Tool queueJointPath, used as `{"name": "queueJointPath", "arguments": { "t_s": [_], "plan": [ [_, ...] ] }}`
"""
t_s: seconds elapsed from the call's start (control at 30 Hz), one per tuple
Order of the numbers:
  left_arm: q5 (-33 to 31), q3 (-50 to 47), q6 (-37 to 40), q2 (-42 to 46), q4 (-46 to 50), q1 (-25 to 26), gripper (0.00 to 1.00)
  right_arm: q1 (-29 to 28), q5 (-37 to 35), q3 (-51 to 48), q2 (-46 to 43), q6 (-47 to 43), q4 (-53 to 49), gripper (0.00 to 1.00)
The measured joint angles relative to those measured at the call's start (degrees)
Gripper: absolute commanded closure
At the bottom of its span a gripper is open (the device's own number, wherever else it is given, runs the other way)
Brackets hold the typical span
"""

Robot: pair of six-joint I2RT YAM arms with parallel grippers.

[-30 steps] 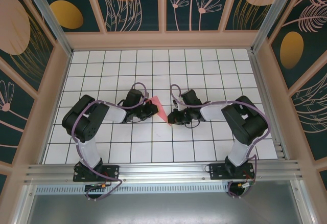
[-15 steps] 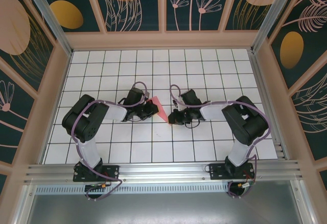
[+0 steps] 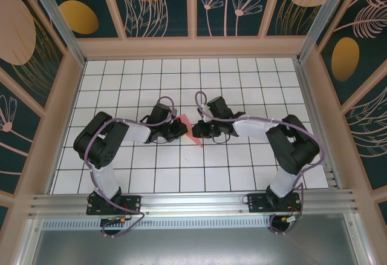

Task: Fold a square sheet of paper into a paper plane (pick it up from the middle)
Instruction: Fold the wing for the fifth time at the center of the table.

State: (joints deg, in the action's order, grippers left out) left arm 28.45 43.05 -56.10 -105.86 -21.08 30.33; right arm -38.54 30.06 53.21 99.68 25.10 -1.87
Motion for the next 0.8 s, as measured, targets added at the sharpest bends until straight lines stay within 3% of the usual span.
{"name": "queueJointPath", "arguments": {
  "t_s": [0.23, 0.8],
  "plan": [
    [-0.02, 0.2, 0.15, 0.0, 0.39, 0.0, 0.97, -0.79, -0.33, 2.43, 6.64, -1.05, -1.79, 0.9],
    [-1.01, 1.81, 0.57, -0.07, 3.82, 0.24, 0.99, 0.17, 0.37, -1.01, 5.31, -5.07, -0.57, 0.94]
  ]
}}
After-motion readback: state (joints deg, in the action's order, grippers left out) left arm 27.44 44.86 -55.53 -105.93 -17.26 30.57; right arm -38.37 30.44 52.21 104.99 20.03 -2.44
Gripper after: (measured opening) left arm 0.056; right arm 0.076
